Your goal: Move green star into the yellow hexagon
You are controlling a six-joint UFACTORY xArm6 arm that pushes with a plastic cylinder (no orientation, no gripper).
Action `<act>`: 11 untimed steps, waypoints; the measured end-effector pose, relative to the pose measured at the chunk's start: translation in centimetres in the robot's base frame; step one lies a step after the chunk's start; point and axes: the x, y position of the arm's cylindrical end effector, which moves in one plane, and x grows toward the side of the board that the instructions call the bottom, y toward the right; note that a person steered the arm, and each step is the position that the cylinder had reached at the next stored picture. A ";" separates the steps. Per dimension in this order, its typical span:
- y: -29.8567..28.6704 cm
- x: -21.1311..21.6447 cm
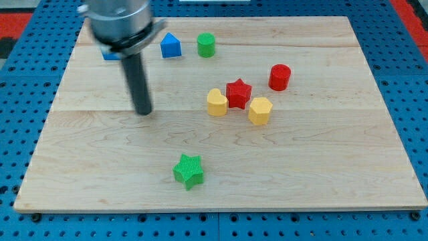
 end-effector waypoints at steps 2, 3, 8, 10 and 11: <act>10.0 9.1; 13.0 11.2; 23.2 13.0; 21.0 9.1; 26.0 6.4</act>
